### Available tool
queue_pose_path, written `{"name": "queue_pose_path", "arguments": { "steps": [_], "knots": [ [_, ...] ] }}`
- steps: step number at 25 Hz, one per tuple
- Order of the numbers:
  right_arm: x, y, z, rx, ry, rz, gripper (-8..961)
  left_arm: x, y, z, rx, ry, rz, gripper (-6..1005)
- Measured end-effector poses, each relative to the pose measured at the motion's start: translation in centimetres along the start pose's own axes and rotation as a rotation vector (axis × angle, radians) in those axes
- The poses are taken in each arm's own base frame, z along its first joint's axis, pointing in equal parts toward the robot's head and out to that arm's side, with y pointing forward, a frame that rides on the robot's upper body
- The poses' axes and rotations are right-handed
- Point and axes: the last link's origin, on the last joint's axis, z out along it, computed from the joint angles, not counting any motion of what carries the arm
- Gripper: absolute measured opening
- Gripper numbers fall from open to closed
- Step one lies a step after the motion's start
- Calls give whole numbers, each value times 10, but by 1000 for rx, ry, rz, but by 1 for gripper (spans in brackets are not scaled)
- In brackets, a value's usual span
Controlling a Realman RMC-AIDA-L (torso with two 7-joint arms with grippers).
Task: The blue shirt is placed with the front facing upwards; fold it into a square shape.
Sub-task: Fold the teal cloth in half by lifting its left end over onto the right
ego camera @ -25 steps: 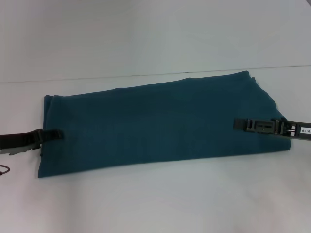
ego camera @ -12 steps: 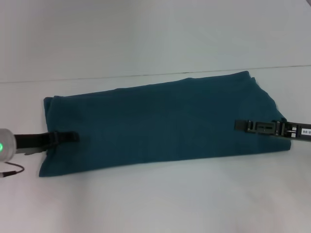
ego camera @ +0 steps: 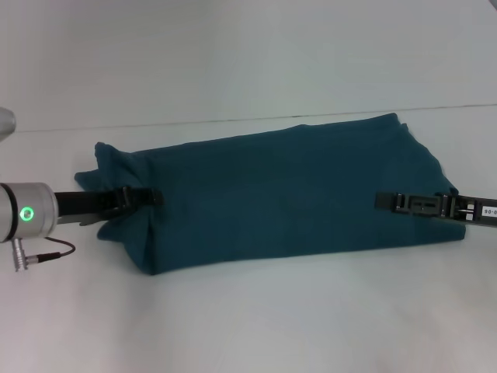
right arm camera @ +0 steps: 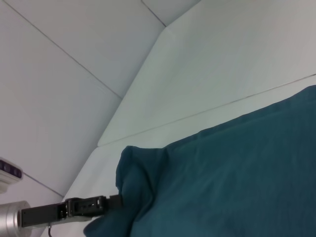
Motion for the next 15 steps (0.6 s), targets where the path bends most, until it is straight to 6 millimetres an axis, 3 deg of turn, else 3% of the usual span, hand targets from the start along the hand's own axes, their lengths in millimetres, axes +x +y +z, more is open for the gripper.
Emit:
{"name": "queue_pose_path", "arguments": {
  "steps": [6, 15],
  "knots": [
    [-1, -2, 0, 11, -7, 0, 767, 0, -9, 3, 32, -19, -25, 607],
    [0, -2, 1, 8, -7, 9, 767, 1, -10, 2, 39, -14, -13, 235]
  ]
}}
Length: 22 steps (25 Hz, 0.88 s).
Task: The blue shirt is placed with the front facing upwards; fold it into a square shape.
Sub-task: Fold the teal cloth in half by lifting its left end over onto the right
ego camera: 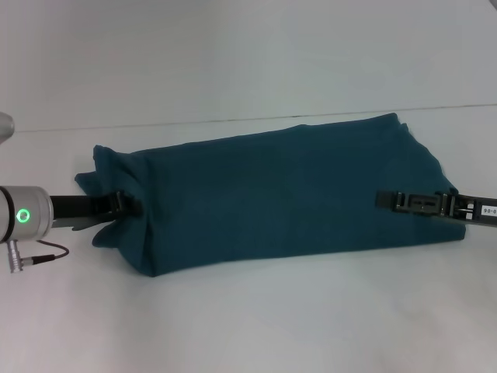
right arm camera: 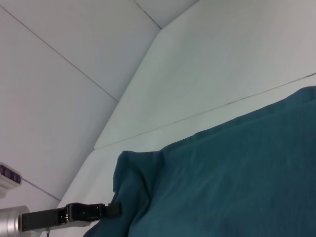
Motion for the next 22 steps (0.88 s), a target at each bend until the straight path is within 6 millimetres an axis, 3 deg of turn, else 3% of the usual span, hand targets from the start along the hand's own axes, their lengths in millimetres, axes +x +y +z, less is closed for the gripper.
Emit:
{"name": "queue_pose_path", "arguments": {
  "steps": [2, 9, 15, 22],
  "knots": [
    [0, 0, 0, 0, -1, 0, 767, 0, 0, 0, 4, -2, 4, 152],
    [0, 0, 0, -3, -2, 1, 766, 2, 0, -11, -43, -14, 1, 102],
    [-1, 0, -1, -1, -7, 2, 766, 3, -37, -46, -58, 47, -164, 101],
    [-3, 2, 2, -7, -9, 2, 766, -5, -83, -71, 75, 124, -252, 102]
  ]
}}
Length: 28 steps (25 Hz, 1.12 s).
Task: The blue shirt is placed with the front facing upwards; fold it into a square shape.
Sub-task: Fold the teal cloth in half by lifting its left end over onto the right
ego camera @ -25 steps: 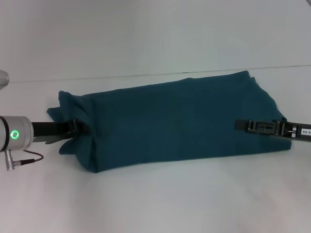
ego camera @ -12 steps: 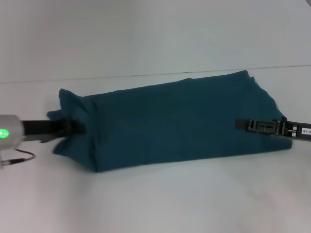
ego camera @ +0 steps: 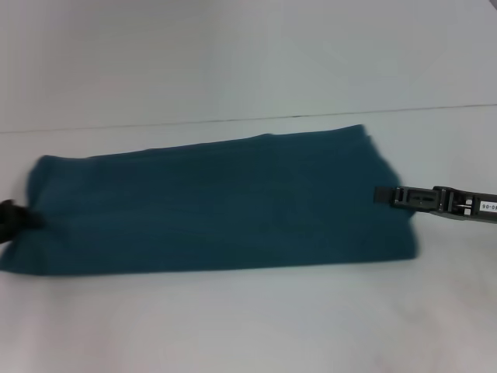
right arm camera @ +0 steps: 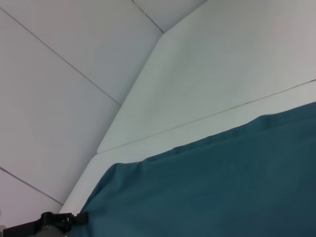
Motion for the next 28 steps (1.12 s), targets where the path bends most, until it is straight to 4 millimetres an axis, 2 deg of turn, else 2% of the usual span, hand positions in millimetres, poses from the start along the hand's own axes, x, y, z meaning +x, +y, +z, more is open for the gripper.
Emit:
{"name": "queue_pose_path", "arguments": {
  "steps": [5, 9, 12, 16, 21, 28],
  "knots": [
    [1, 0, 0, 2, -2, 5, 766, 9, -29, -16, 106, 66, -37, 101],
    [2, -3, -2, 14, -9, 12, 766, 12, -40, -22, 166, 84, -64, 101],
    [2, -4, -2, 18, -7, 13, 766, 13, -40, -23, 165, 91, -80, 100],
    [3, -4, -3, 19, -4, 13, 766, 15, -20, -26, 52, 72, -86, 100],
    [4, -3, -2, 13, 0, 10, 767, 24, 20, -34, -121, 28, -42, 101],
    [6, -3, 0, 12, 5, 9, 767, 27, 60, -31, -260, -16, 11, 102]
  ]
}}
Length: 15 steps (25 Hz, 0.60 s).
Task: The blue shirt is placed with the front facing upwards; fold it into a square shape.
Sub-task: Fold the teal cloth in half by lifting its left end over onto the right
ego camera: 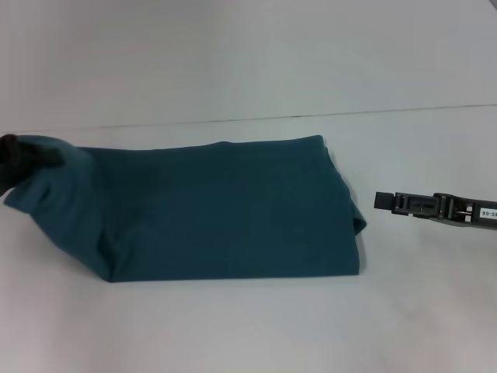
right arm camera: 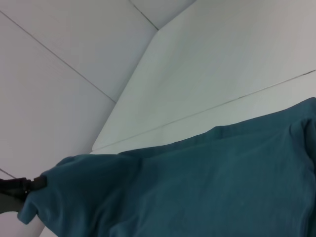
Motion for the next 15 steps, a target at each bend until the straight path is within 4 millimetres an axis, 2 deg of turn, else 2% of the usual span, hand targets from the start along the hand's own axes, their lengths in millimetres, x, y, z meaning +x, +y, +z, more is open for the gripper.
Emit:
{"name": "queue_pose_path", "arguments": {
  "steps": [2, 3, 7, 15],
  "knots": [
    [0, 0, 0, 0, 0, -1, 767, 0, 3, 1, -10, -7, 8, 102],
    [0, 0, 0, 0, 0, -1, 767, 1, 13, 5, -37, -30, 30, 102],
    [0, 0, 0, 1, 0, -1, 767, 2, 17, 4, -45, -38, 44, 102],
    [-1, 0, 2, 5, -4, -4, 767, 8, -3, -14, 23, -14, 43, 102]
  ]
}}
